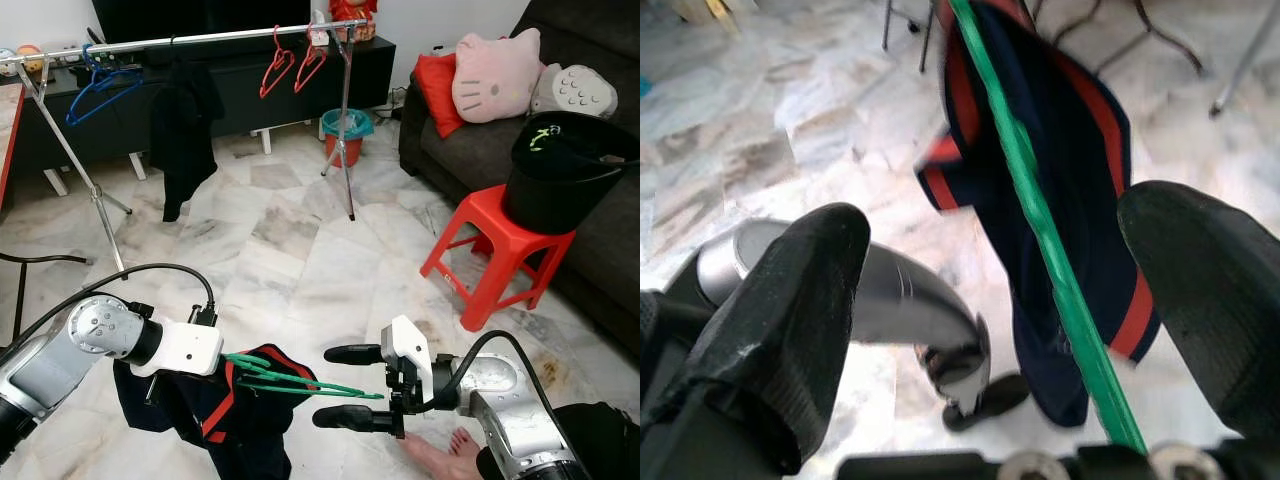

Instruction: Hang hanger

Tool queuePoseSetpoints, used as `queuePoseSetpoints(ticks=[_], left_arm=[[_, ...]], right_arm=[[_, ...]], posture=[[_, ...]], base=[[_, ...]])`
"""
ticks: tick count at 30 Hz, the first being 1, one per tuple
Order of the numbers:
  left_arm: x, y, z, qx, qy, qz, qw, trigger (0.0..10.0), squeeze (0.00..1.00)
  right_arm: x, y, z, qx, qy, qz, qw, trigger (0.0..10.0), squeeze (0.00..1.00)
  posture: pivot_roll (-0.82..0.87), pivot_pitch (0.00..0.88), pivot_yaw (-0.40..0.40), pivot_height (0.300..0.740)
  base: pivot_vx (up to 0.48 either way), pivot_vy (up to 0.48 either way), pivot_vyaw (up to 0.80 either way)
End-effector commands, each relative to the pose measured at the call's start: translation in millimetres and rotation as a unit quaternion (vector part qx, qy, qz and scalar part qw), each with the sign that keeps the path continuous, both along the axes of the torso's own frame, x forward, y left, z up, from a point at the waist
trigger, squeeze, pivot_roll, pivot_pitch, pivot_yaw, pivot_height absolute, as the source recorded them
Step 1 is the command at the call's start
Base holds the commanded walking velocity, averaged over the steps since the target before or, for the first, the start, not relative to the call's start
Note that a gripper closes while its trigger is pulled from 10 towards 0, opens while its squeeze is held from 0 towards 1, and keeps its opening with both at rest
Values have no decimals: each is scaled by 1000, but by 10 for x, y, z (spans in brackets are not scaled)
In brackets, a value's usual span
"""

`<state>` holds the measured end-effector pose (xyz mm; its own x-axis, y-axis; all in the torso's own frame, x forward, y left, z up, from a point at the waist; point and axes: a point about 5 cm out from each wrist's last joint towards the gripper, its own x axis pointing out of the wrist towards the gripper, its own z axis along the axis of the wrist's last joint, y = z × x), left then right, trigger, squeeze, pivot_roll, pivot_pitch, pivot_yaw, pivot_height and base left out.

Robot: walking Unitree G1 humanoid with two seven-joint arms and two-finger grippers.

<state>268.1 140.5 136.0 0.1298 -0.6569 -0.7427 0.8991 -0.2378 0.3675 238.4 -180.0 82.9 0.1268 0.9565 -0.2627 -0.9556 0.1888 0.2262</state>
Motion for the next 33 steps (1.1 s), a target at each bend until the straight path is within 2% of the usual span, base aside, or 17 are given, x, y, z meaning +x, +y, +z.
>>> queuePoseSetpoints(ticks=[1, 7, 10, 13, 21, 25, 29, 32, 33], left_arm=[[13, -60, 139, -4, -20, -18, 1000, 10000, 0], [3, -155, 246, -17, -35, -34, 999, 10000, 0], [-57, -233, 280, -28, -27, -49, 998, 10000, 0], [-83, -259, 254, -26, -26, -55, 998, 10000, 0], [-90, -277, 261, -26, -26, -54, 998, 10000, 0], [-93, -284, 262, -27, -26, -54, 998, 10000, 0], [-96, -294, 267, -30, -28, -53, 998, 10000, 0], [-98, -297, 269, -30, -28, -53, 998, 10000, 0], [-98, -299, 270, -31, -29, -52, 998, 10000, 0]], right_arm=[[37, -6, -8, -16, -10, -3, 1000, 10000, 0], [64, 15, -54, -26, -18, -14, 999, 10000, 0], [99, 53, -76, -21, -25, -29, 999, 10000, 0], [79, 83, -52, -7, -17, -11, 1000, 10000, 0], [37, 108, 39, 9, -13, 38, 999, 10000, 0], [58, 122, 48, 9, -17, 39, 999, 10000, 0], [161, 132, 6, -8, -44, 3, 999, 10000, 0], [176, 152, 4, -6, -43, 2, 999, 10000, 0], [172, 162, 7, -5, -43, 6, 999, 7373, 0]], posture=[[-100, 0, -37, 740], [-98, 0, -41, 740], [-94, 0, -40, 740], [-94, 0, -40, 740], [-97, 0, -43, 740], [-96, 0, -44, 740], [-93, 0, -49, 740], [-91, 0, -51, 740], [-91, 0, -51, 740]], base=[[0, 0, 0], [0, 0, 0], [0, 0, 0], [0, 0, 0], [0, 0, 0], [0, 0, 0], [0, 0, 0], [0, 0, 0], [0, 0, 0]])
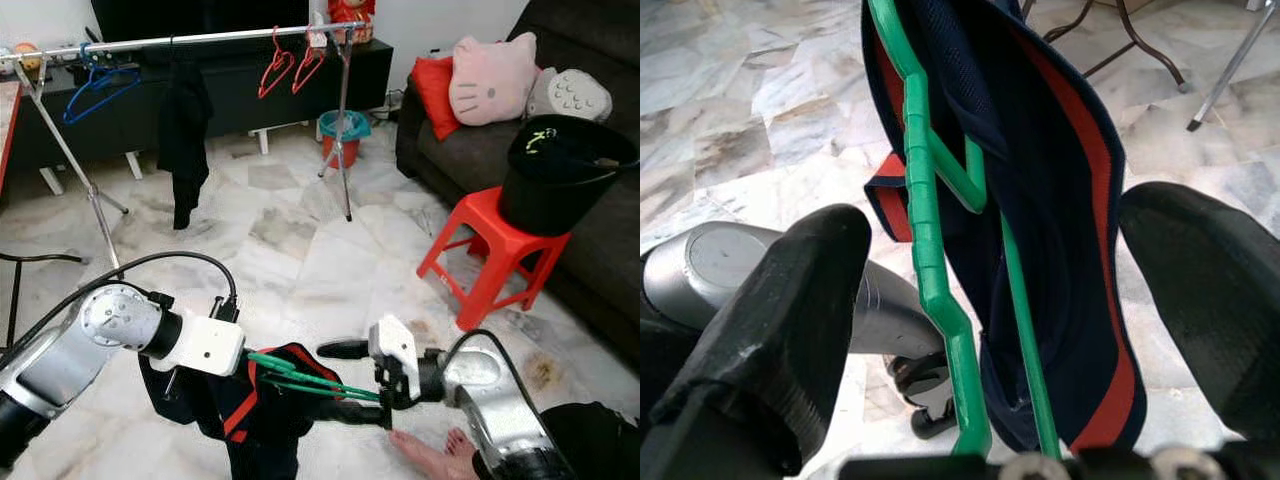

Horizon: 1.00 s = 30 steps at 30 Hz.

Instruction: Hang hanger

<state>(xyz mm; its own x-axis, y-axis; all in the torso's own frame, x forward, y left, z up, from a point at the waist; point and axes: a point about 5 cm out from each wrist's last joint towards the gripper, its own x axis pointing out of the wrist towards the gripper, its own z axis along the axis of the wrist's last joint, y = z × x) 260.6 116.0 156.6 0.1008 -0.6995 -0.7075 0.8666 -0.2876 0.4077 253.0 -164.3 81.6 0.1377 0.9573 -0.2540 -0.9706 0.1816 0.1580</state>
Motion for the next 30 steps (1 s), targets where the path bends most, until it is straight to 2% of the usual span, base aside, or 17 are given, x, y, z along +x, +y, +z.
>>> queuePoseSetpoints(ticks=[1, 3, 10, 11, 12, 13, 24, 25, 26, 27, 30], left_arm=[[-23, -59, 69, -10, -13, -14, 1000, 10000, 0], [-24, -65, 74, -12, -13, -14, 1000, 10000, 0], [-22, -75, 73, -13, -14, -14, 1000, 10000, 0], [-21, -78, 74, -13, -15, -14, 1000, 10000, 0], [-20, -79, 73, -13, -15, -14, 1000, 10000, 0], [-20, -82, 74, -13, -15, -14, 1000, 10000, 0], [-17, -99, 77, -18, -18, -13, 1000, 10000, 0], [-16, -99, 77, -18, -18, -13, 1000, 10000, 0], [-16, -98, 77, -19, -18, -12, 1000, 10000, 0], [-16, -98, 76, -18, -18, -12, 1000, 10000, 0], [-14, -102, 77, -20, -18, -12, 1000, 10000, 0]], right_arm=[[23, 19, 25, -2, -8, 5, 1000, 2627, 0], [25, 37, 29, 1, -7, 6, 1000, 0, 0], [19, 61, 5, 3, -1, 14, 1000, 0, 0], [4, 67, -6, 2, 2, 22, 1000, 3843, 0], [-6, 70, -13, 0, 3, 26, 1000, 4510, 0], [-11, 72, -20, -1, 4, 27, 1000, 10000, 0], [39, 119, -76, -7, -1, 10, 1000, 10000, 0], [37, 123, -75, -6, -1, 11, 1000, 7843, 0], [37, 125, -74, -5, -1, 11, 1000, 7843, 0], [38, 125, -75, -5, -1, 11, 1000, 0, 0], [43, 123, -78, -5, -2, 9, 1000, 0, 0]], posture=[[-90, 0, -53, 740], [-89, 0, -54, 740], [-91, 0, -56, 740], [-91, 0, -56, 740], [-91, 0, -56, 740], [-90, 0, -57, 740], [-85, 0, -62, 740], [-85, 0, -62, 740], [-85, 0, -62, 740], [-85, 0, -62, 740], [-85, 0, -62, 740]], base=[[0, 0, 0], [0, 0, 0], [0, 0, 0], [0, 0, 0], [0, 0, 0], [0, 0, 0], [0, 0, 0], [0, 0, 0], [0, 0, 0], [0, 0, 0], [0, 0, 0]])
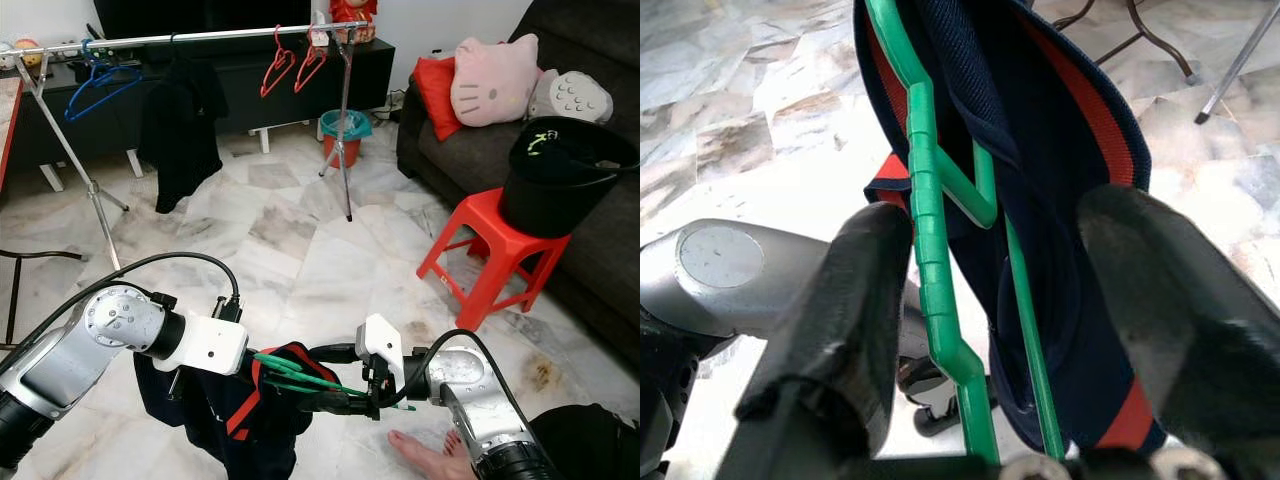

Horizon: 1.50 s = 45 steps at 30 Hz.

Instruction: Hang hanger

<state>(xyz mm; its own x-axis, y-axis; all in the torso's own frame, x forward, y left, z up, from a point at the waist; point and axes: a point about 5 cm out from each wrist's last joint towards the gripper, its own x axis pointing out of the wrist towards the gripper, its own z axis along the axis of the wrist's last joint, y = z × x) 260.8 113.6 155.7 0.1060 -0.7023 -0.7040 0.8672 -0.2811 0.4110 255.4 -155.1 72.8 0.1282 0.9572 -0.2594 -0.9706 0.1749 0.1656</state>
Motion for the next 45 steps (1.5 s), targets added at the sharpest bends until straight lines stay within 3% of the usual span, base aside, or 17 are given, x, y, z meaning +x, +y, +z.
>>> queuePoseSetpoints(ticks=[1, 29, 41, 42, 43, 44, 45], left_arm=[[-16, -79, 86, -18, -17, -15, 1000, 10000, 0], [-9, -75, 86, -14, -20, -17, 1000, 10000, 0], [-35, -85, 168, -53, 5, -20, 998, 10000, 0], [-41, -84, 172, -58, 9, -23, 998, 10000, 275], [-44, -84, 172, -58, 10, -24, 998, 10000, 275], [-43, -79, 170, -59, 14, -21, 998, 10000, 1000], [-43, -76, 168, -59, 16, -20, 998, 10000, 1000]], right_arm=[[19, 31, 10, -3, -6, 6, 1000, 0, 0], [-38, 40, -27, 6, 9, 10, 1000, 0, 0], [-40, 59, -31, 10, 12, 11, 1000, 0, 0], [-42, 63, -35, 11, 12, 10, 1000, 0, 0], [-43, 64, -36, 11, 12, 10, 1000, 0, 0], [-45, 63, -45, 12, 14, 9, 1000, 0, 0], [-46, 63, -49, 12, 14, 9, 1000, 0, 0]], posture=[[-85, 0, -62, 740], [-86, 0, -56, 740], [-78, 0, -52, 740], [-79, 0, -51, 740], [-79, 0, -51, 740], [-79, 0, -51, 740], [-78, 0, -50, 740]], base=[[0, 0, 0], [0, 0, 0], [0, 0, 0], [0, 0, 0], [0, 0, 0], [0, 0, 0], [0, 0, 0]])
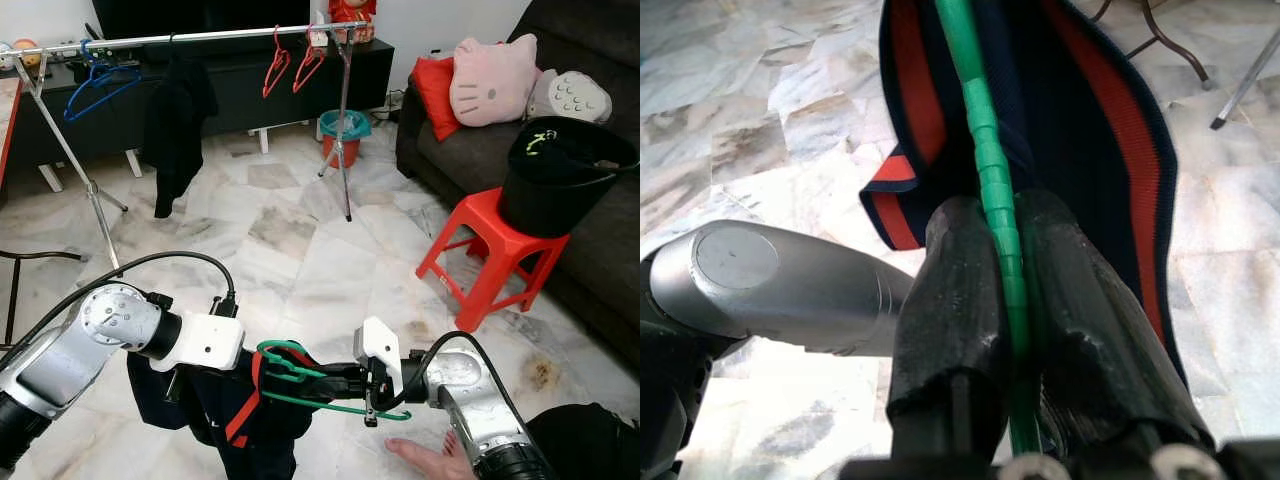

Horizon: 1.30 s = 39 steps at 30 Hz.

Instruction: Hang hanger

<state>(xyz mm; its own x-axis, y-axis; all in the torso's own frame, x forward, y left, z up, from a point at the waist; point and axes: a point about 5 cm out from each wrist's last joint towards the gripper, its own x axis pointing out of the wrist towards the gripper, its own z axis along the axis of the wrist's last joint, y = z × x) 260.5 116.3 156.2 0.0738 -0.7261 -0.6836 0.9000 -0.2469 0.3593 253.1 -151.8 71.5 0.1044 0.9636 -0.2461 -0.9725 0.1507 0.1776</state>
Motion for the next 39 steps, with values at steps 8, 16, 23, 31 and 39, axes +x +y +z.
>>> queuePoseSetpoints(ticks=[8, 16, 23, 31, 39], left_arm=[[-41, -93, 177, -41, -18, -31, 999, 10000, 1000], [-35, -86, 194, -43, -16, -30, 998, 10000, 1000], [-26, -53, 191, -33, -20, -26, 999, 10000, 1000], [32, -48, 172, -23, -48, -15, 998, 10000, 1000], [163, -69, 204, -32, -104, 17, 994, 10000, 827]], right_arm=[[-21, 34, -51, 8, 11, -11, 1000, 0, 0], [-22, 35, -66, 11, 12, -22, 1000, 0, 0], [45, 35, -78, 13, -6, -67, 998, 0, 0], [132, 29, -67, 11, -26, -105, 994, 0, 0], [122, 34, -69, 12, -26, -103, 994, 0, 0]], posture=[[-75, 0, -49, 740], [-75, 0, -48, 740], [-71, 0, -45, 740], [-72, 0, -43, 740], [-73, 0, -45, 740]], base=[[0, 0, 0], [0, 0, 0], [0, 0, 0], [0, 0, 0], [0, 0, 0]])
